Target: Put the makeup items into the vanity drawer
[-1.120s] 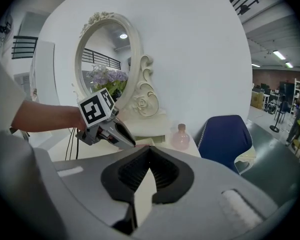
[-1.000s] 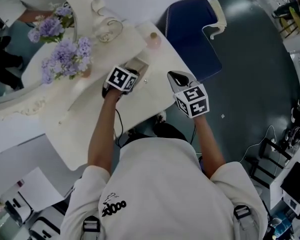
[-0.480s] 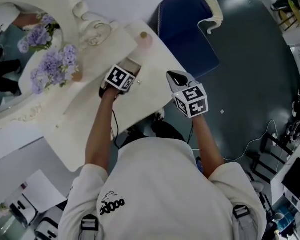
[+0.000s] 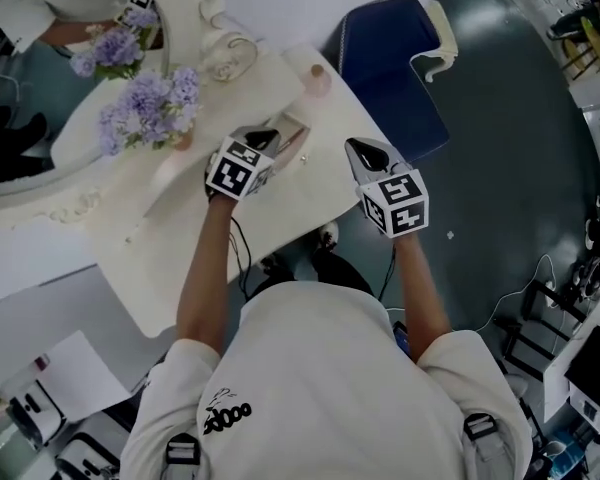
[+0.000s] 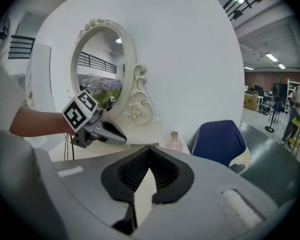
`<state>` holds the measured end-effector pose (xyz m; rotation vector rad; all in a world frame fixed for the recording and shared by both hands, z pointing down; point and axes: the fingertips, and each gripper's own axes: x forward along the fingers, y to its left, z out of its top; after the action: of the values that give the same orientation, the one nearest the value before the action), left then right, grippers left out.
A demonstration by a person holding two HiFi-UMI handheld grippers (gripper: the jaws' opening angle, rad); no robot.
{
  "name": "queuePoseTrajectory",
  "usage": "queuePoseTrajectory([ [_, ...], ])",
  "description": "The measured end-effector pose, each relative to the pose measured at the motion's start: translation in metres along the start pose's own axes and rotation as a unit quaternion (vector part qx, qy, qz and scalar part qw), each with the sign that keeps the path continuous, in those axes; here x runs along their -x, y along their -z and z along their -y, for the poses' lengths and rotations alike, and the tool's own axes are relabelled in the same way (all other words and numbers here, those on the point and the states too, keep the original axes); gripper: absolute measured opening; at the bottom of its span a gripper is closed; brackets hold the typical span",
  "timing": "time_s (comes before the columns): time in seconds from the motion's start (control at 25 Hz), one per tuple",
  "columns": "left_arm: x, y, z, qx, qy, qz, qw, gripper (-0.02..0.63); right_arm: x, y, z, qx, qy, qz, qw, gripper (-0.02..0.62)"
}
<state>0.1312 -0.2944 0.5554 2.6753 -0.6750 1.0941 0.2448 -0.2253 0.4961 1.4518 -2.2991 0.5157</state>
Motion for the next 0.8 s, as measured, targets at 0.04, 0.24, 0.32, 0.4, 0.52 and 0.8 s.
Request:
queuePoseTrajectory([
  [0.04, 0.013, -0.002, -0.001, 0.007, -0.005, 0.016, 0.9998, 0.017, 0.000, -0.007, -0.007, 0.005, -0.002, 0.007, 1.000, 0.003],
  [0.24, 0.084, -0.009, -0.006, 0.020, -0.039, 0.090, 0.9949, 0.017, -0.001, -0.043, -0.048, 0.048, -0.017, 0.027, 0.998, 0.003],
  [0.32, 0.113, -0.010, -0.010, 0.027, -0.059, 0.117, 0.9910, 0.017, -0.002, -0.056, -0.065, 0.074, -0.020, 0.027, 0.997, 0.003],
  [0.4, 0.141, -0.011, -0.014, 0.032, -0.080, 0.141, 0.9863, 0.017, -0.001, -0.072, -0.083, 0.090, -0.027, 0.036, 0.995, 0.003],
  [0.52, 0.185, -0.013, -0.023, 0.034, -0.117, 0.173, 0.9772, 0.017, 0.004, -0.102, -0.114, 0.112, -0.049, 0.061, 0.991, 0.003],
  [0.8, 0.284, -0.024, -0.049, 0.049, -0.188, 0.256, 0.9469, 0.017, 0.016, -0.169, -0.179, 0.169, -0.101, 0.123, 0.973, 0.003],
])
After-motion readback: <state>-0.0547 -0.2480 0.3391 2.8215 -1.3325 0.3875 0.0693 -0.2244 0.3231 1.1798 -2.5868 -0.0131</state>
